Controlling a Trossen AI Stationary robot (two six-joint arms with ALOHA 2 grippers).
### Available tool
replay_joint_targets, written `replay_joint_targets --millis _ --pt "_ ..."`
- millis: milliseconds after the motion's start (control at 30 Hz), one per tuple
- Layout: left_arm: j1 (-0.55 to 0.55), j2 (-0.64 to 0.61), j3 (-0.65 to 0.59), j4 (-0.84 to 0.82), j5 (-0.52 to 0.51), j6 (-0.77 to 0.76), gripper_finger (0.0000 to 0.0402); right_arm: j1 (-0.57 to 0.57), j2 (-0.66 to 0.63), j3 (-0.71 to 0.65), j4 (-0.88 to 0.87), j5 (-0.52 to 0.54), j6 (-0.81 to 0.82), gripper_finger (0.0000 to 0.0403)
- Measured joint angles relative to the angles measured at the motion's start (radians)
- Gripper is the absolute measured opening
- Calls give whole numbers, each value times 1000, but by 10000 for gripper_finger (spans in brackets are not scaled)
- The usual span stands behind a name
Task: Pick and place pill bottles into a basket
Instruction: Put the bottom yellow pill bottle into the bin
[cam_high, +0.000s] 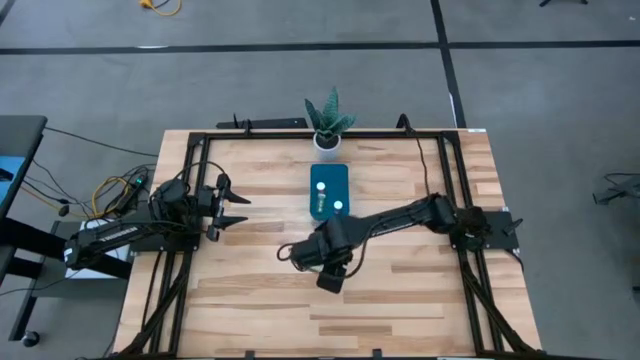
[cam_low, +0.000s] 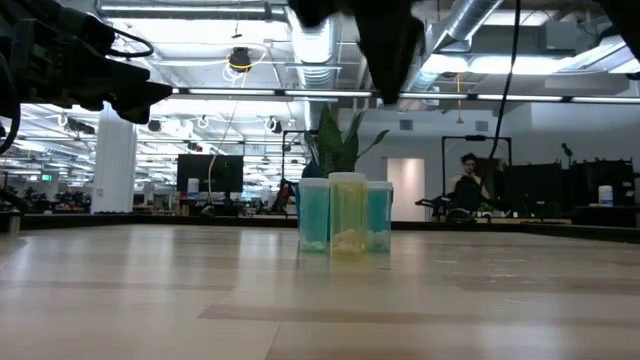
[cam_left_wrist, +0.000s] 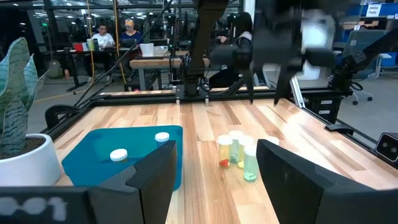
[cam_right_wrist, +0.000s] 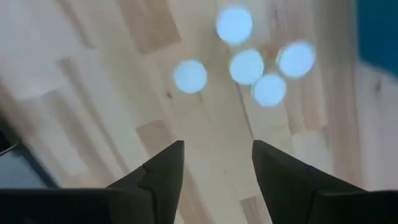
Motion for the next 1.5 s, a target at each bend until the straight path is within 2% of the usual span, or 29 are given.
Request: replay_joint_targets --millis 267,567,733,900,1067,1267,1500 --pt "0 0 0 0 0 0 213 1 8 -88 8 1 127 209" --pt "0 0 0 0 0 0 213 -41 8 -88 34 55 113 215" --pt "0 0 0 0 0 0 213 -51 23 -89 38 59 45 215" --pt "0 0 0 0 0 0 213 -32 21 -88 56 38 45 215" --pt "0 0 0 0 0 0 213 -11 21 -88 84 -50 96 215" --pt "0 0 0 0 0 0 213 14 21 -88 169 -52 184 215" --pt "0 0 0 0 0 0 213 26 35 -86 177 -29 227 215"
